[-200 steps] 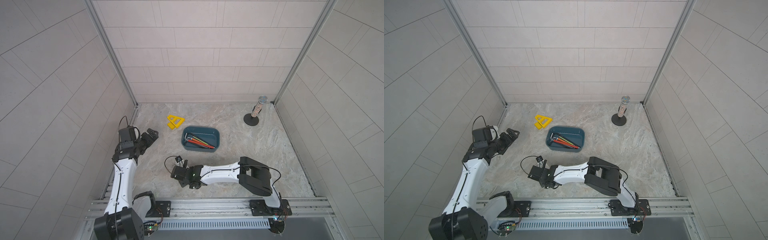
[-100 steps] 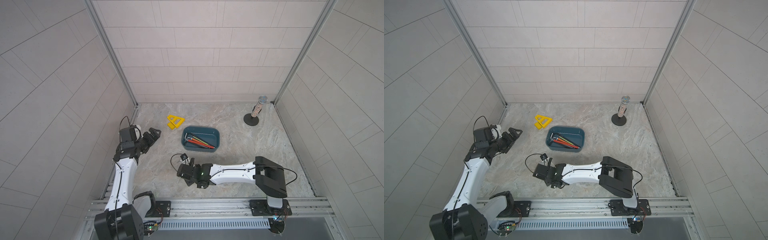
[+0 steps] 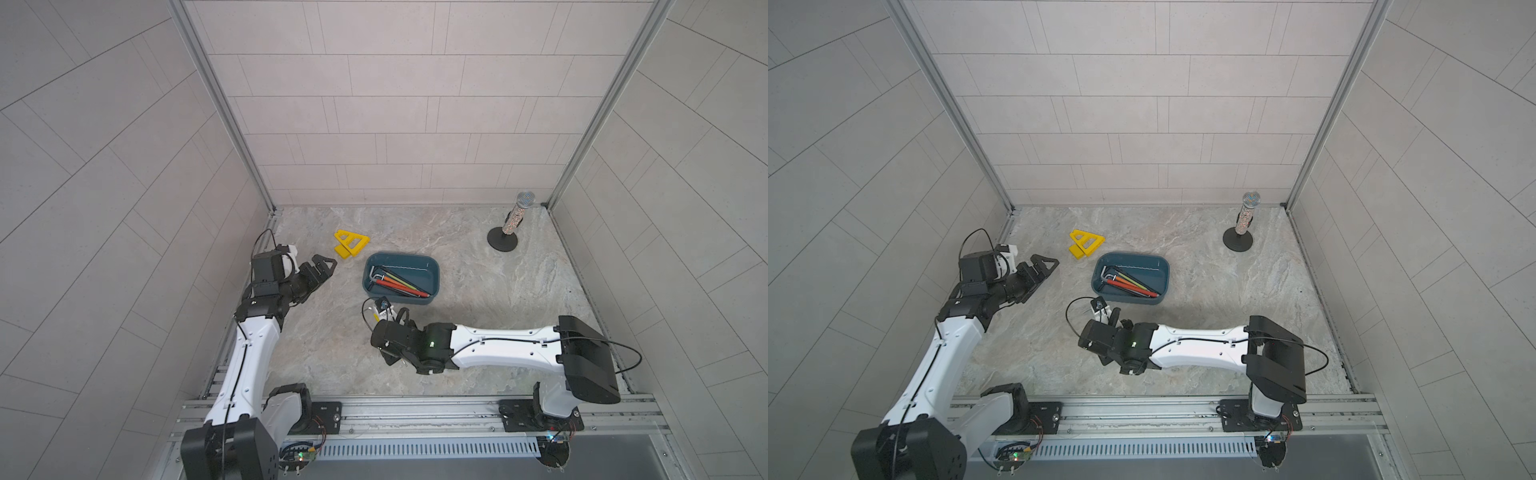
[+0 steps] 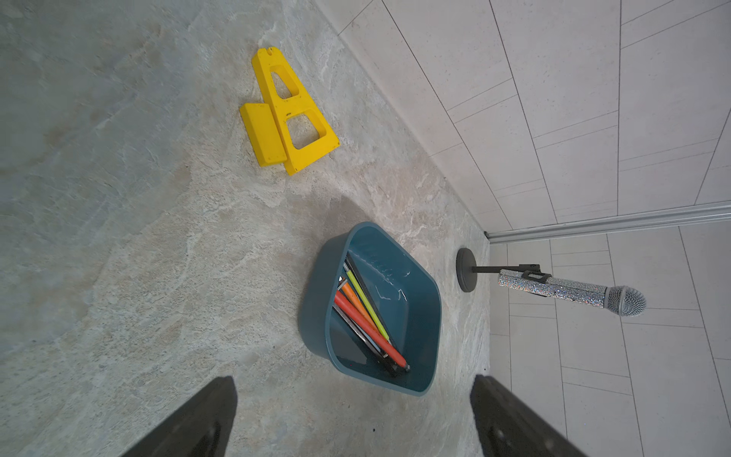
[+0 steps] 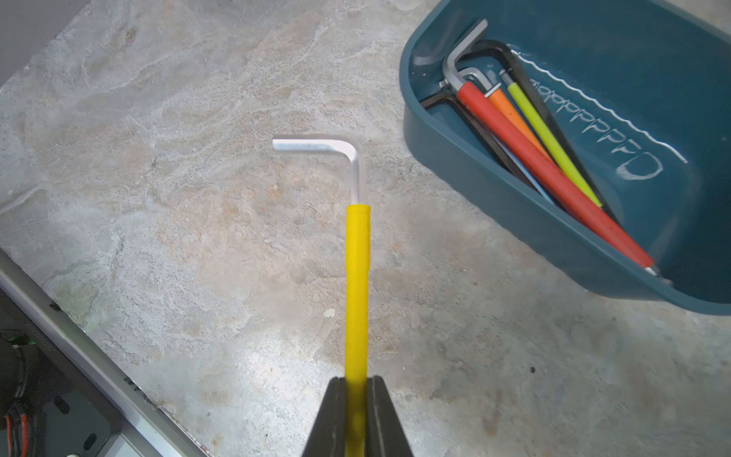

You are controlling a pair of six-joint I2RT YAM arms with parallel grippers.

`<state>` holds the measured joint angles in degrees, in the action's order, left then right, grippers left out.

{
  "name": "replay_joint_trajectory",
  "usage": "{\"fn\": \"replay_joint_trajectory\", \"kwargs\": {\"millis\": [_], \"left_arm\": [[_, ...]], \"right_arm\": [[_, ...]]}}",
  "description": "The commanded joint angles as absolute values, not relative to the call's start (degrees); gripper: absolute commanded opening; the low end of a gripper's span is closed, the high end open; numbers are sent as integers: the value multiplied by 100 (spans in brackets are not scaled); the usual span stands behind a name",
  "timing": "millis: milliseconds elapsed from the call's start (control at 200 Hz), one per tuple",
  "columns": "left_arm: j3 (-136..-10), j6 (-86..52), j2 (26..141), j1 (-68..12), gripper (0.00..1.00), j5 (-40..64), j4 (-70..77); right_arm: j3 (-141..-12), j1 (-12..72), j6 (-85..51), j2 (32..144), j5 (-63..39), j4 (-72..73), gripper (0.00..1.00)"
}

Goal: Put the hex key on the desktop into the storage box
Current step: Place the Allen key in the storage box.

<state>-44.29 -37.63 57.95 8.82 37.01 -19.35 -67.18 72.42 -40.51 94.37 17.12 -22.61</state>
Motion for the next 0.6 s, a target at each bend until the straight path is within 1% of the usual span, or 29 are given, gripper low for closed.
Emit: {"fn": "replay_joint_trajectory", "kwargs": {"millis": [0,595], "left_arm": [[-4380,-3698,5703,859,100,3679,-1848],[-4364,-3844,5739,474,100,3681,-1556]], "right_arm": [[-6591,7207,-4008,9090,2032,-2407,0],[-5899,6694,-3949,7547,2370,-2942,0]]}}
